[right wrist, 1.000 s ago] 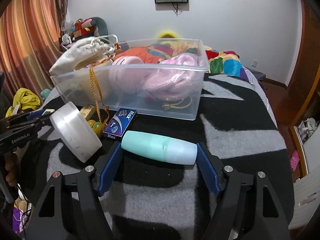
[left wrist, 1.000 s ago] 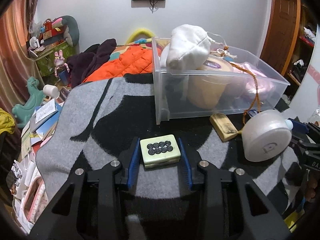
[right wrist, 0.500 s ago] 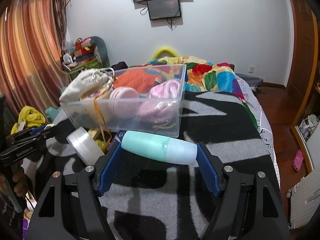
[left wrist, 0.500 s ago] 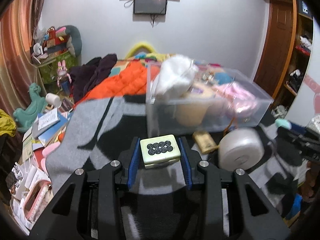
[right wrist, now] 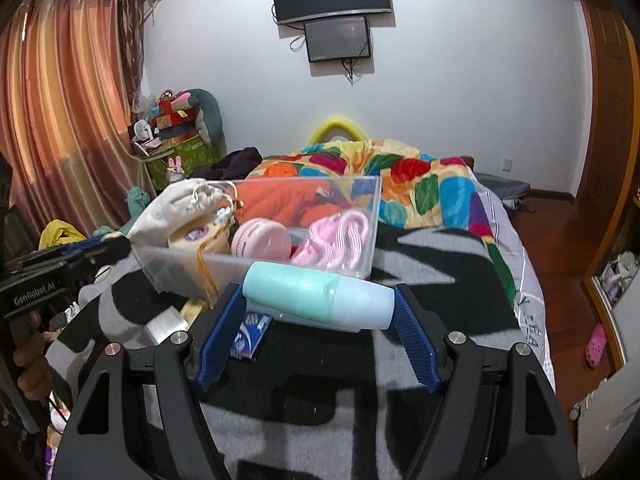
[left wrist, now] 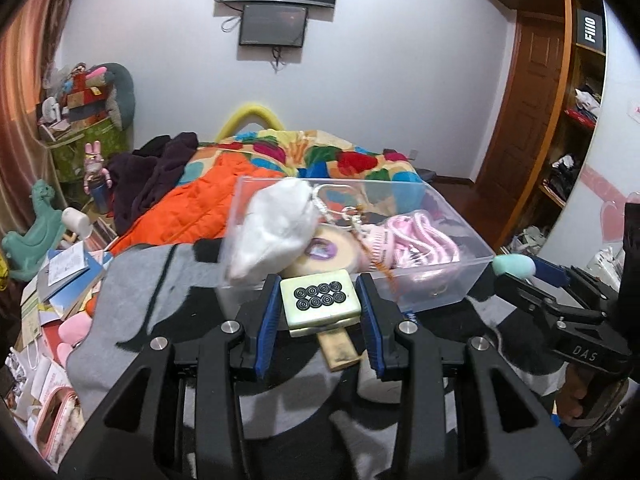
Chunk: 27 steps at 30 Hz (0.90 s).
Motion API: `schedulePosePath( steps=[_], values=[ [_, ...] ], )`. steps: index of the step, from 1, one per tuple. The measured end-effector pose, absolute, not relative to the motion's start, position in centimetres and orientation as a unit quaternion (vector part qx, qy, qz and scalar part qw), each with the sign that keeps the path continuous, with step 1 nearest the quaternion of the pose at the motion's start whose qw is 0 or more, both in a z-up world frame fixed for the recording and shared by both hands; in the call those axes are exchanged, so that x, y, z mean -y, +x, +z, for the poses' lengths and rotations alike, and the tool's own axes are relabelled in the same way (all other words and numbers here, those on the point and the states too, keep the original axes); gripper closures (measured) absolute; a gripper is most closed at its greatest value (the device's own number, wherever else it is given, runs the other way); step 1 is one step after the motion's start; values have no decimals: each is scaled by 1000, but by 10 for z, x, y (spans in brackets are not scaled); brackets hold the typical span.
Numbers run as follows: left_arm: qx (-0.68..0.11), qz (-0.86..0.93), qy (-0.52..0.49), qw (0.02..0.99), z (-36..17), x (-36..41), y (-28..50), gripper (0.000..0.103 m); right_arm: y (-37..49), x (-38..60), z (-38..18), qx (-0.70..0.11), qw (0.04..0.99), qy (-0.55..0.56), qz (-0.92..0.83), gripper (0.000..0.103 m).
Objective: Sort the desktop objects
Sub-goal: 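Carry the dotted box over the clear box with the left gripper while the right carries the mint tube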
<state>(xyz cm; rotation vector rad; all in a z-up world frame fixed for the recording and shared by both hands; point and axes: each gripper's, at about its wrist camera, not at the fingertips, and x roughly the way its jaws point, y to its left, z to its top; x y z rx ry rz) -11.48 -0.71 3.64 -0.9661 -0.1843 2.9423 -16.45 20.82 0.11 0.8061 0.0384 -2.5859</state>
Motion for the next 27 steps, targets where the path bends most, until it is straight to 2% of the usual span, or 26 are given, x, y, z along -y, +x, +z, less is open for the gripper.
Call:
schedulePosePath(
  steps=[13, 27],
  values=[
    [33, 945, -321, 59, 39, -35, -152, 66, -195, -195, -3, -56, 214, 289, -931, 32],
    [53, 930, -356, 70, 20, -51, -195, 66, -205, -190, -9, -73, 230, 292, -925, 32]
  ],
)
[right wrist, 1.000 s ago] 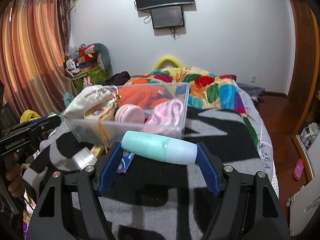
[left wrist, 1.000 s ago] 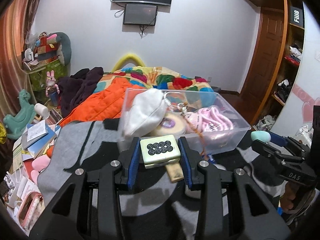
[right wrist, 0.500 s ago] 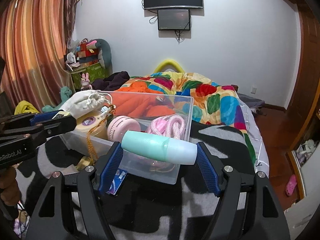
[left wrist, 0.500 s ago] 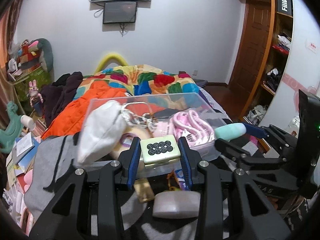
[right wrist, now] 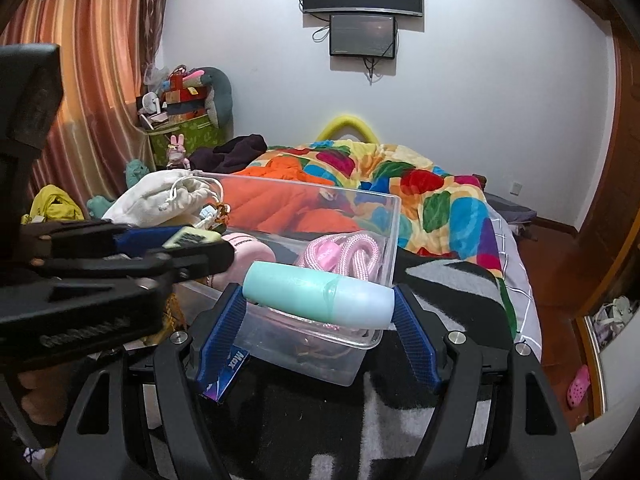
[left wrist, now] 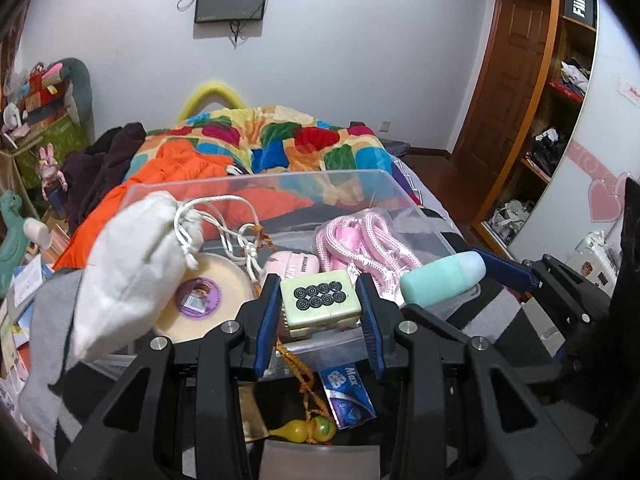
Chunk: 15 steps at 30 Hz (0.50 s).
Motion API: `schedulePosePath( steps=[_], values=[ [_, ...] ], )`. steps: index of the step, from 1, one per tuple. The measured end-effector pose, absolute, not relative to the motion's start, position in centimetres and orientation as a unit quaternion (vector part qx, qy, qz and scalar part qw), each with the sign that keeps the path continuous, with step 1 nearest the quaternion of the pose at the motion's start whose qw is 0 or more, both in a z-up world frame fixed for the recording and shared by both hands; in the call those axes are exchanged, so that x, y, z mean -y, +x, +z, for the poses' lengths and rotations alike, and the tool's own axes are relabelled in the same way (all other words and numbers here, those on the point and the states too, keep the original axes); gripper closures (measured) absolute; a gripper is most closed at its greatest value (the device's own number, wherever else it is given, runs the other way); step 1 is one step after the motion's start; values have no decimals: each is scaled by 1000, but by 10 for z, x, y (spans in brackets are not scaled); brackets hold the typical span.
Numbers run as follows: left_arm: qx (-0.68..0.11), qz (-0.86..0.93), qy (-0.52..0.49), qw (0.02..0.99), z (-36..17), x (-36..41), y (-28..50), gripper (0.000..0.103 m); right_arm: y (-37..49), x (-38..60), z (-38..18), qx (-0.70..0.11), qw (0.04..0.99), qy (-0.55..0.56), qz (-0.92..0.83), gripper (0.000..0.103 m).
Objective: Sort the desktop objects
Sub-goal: 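Carry the dotted box over the clear box with the left gripper while the right carries the mint tube, then open both grippers to drop the dotted box and mint tube into the clear box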
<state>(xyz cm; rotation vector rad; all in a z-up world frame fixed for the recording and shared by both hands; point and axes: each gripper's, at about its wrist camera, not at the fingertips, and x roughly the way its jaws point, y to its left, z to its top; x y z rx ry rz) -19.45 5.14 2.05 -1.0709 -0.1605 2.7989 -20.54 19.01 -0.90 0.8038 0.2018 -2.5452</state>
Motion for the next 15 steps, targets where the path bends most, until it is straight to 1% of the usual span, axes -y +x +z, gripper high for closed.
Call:
schedulePosePath(
  steps=[4, 8, 15],
  values=[
    [73, 920, -376, 84, 14, -48, -201, 66, -207, -193, -9, -64, 234, 296, -924, 32],
    [73, 921, -373, 86, 13, -46, -195, 66, -207, -192, -11, -63, 234, 299, -923, 29],
    [65, 927, -358, 91, 22, -46, -181, 66, -202, -192, -11, -67, 229, 307, -921, 29]
  ],
)
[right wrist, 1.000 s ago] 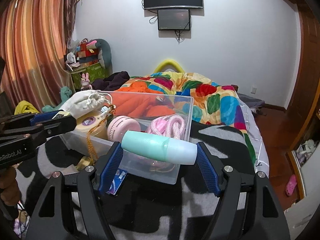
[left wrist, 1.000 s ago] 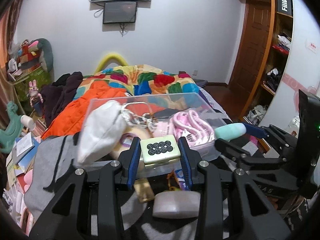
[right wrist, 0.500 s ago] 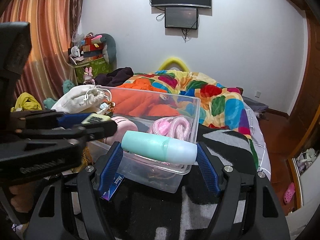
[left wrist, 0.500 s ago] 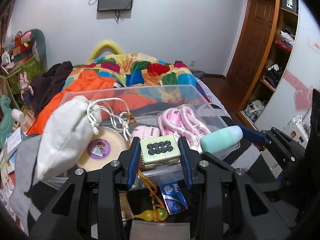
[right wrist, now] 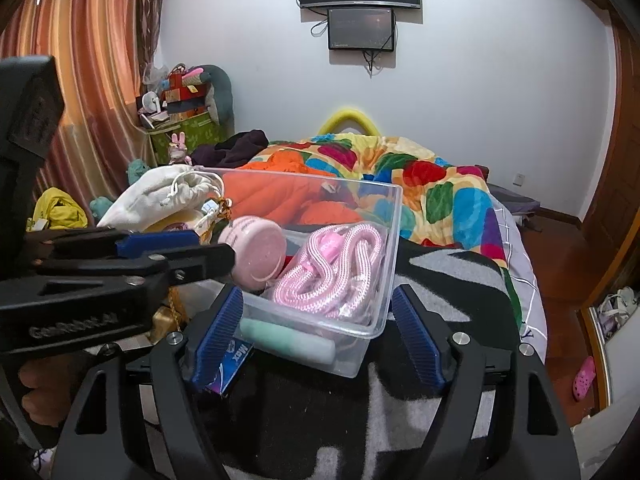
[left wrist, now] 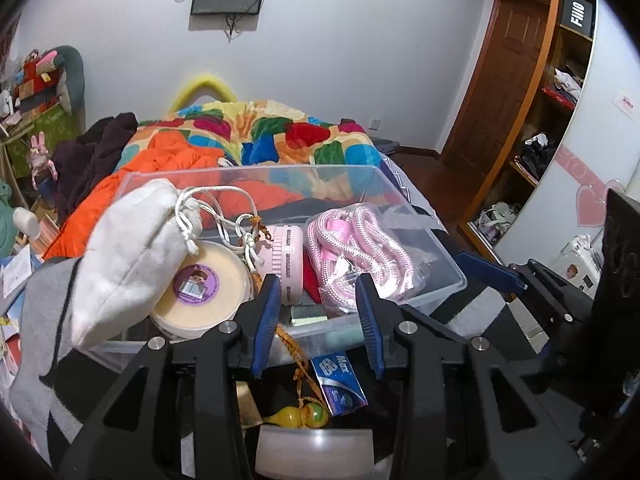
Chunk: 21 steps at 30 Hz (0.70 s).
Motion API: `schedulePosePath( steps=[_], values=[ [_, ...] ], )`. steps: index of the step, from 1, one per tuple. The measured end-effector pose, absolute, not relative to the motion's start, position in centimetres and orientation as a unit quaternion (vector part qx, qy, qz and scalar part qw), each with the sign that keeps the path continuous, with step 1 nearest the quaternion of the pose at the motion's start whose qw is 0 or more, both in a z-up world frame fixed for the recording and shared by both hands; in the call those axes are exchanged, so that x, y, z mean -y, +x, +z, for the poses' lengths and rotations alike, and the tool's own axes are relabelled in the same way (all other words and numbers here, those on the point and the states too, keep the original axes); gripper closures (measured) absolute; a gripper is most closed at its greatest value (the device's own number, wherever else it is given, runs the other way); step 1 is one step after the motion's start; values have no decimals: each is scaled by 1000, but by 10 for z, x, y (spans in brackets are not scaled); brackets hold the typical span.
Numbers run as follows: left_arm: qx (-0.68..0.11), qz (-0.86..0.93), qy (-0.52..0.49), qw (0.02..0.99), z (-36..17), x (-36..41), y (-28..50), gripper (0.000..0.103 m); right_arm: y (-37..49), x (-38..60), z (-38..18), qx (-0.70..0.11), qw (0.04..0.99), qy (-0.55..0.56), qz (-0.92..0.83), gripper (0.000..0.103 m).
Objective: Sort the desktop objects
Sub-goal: 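Open both grippers to drop the dotted box and mint tube into the clear box, then grasp the white round lidded container with the left gripper while the right moves toward the blue Max box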
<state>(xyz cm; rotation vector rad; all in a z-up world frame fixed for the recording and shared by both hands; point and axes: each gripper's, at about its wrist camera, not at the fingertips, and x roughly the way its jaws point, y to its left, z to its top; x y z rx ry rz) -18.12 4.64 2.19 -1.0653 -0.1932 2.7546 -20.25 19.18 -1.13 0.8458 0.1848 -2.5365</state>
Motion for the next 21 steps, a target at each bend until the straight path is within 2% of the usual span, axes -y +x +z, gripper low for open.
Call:
schedulePosePath(
  steps=[8, 12, 18, 21],
  values=[
    [49, 932, -349, 88, 27, -42, -156, 65, -193, -199, -10, -45, 238, 317, -917, 29],
    [49, 930, -354, 87, 20, -40, -143, 60, -187, -201, -12, -39, 238, 321, -916, 29],
    [53, 921, -372, 100, 3, -38, -130, 60, -180, -205, -18, -30, 240, 332, -912, 29],
    [53, 921, -371, 107, -2, -39, -123, 51, -178, -207, -21, -29, 239, 337, -910, 29]
  ],
)
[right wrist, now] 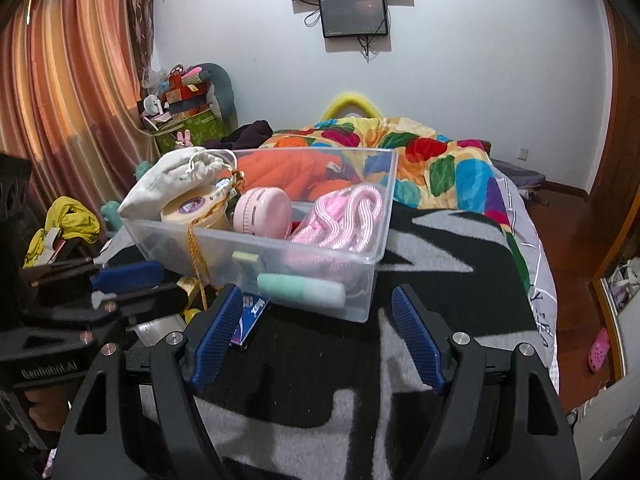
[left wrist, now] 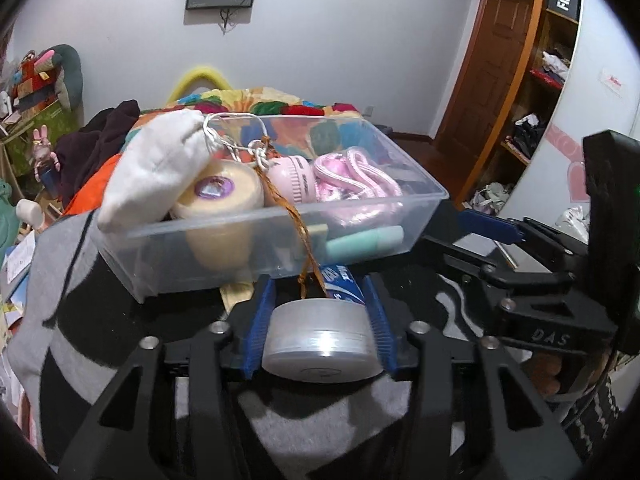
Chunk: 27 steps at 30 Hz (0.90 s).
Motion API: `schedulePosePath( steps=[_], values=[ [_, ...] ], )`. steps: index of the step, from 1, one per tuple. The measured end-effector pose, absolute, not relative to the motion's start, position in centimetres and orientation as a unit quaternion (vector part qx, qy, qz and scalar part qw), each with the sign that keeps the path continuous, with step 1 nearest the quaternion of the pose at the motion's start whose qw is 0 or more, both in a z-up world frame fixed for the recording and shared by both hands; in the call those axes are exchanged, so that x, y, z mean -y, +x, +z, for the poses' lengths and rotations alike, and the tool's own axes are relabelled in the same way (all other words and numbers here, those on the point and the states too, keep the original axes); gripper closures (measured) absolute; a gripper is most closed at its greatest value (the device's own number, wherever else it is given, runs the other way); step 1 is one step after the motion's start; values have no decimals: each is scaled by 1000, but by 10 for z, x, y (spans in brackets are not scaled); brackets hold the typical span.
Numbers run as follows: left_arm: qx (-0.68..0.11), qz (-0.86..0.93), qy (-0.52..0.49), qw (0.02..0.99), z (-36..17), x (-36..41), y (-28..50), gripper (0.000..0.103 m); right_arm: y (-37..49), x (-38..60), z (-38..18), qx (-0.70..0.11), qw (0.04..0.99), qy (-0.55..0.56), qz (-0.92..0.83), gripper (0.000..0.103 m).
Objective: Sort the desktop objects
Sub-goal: 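Grasp the white round lidded container with the left gripper while the right moves toward the blue Max box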
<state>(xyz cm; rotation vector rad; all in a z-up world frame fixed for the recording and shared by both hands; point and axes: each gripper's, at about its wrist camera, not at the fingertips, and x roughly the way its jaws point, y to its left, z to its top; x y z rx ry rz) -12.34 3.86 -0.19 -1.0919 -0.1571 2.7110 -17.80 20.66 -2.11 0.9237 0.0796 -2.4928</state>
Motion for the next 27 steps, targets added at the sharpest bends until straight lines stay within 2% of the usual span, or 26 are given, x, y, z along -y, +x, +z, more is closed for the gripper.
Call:
schedulePosePath(
  steps=[5, 12, 27],
  values=[
    [45, 922, -367, 119, -5, -46, -115, 49, -175, -204, -27, -34, 239, 345, -907, 29],
    [53, 917, -376, 125, -20, -48, -109, 35, -175, -201, -36, -37, 240, 356, -902, 29],
    [33, 942, -324, 83, -28, -42, -82, 35, -179, -193, -59, -33, 248, 396, -883, 29]
  ],
)
